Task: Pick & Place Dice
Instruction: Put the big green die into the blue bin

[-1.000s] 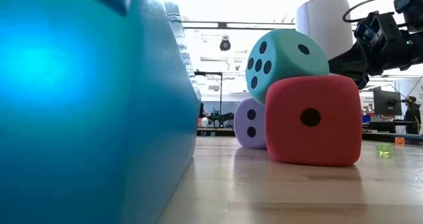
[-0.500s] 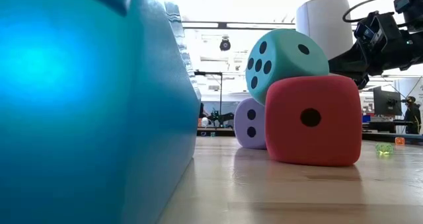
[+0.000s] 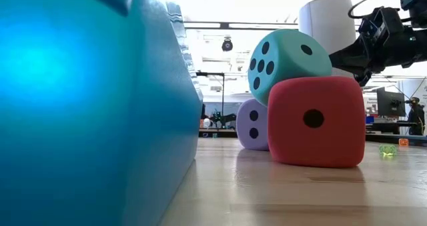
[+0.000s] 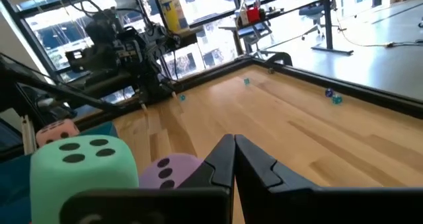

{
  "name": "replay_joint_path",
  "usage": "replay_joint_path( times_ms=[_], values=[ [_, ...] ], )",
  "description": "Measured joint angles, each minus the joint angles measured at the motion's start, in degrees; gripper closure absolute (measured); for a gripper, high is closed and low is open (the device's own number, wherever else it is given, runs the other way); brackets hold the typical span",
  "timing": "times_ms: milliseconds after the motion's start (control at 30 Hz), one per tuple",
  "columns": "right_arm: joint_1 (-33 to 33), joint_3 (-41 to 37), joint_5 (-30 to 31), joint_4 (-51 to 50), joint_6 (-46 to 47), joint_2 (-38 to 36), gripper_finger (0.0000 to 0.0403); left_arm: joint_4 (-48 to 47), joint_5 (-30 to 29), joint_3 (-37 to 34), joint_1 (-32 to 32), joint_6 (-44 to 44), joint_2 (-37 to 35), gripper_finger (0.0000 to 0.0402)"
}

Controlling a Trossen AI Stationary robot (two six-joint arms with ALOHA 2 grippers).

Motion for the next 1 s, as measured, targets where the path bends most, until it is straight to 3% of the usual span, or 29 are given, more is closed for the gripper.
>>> replay_joint_path(
  times_ms=[400, 467, 567, 633, 800, 1000],
  values=[
    [0.0, 0.0, 0.37, 5.1, -3.41, 0.0, 0.0401, 0.0, -0.74, 0.0, 0.0, 1.72, 0.0, 0.0401],
    [0.0, -0.02, -2.7, 8.48, -4.12, 0.0, 0.0401, 0.02, -1.13, 0.0, 0.02, 1.55, 0.0, 0.0401],
    [0.67, 0.39, -12.8, 11.61, -12.28, -0.02, 0.0399, 0.01, -1.24, 0.0, 0.11, 2.47, 0.0, 0.0401],
    [2.49, 2.18, -14.72, 11.13, -15.56, 0.09, 0.0392, 0.01, -1.27, 0.0, 0.11, 3.65, 0.0, 0.0401],
    [9.52, 8.37, -7.88, 10.79, -17.98, 3.57, 0.0357, 0.02, -1.34, 0.0, 0.11, 3.95, 0.0, 0.0401],
    [20.47, 16.24, 3.44, 12.63, -17.76, 15.36, 0.0272, 0.33, -1.33, 0.0, 0.11, 1.49, 0.02, 0.0401]
  ],
)
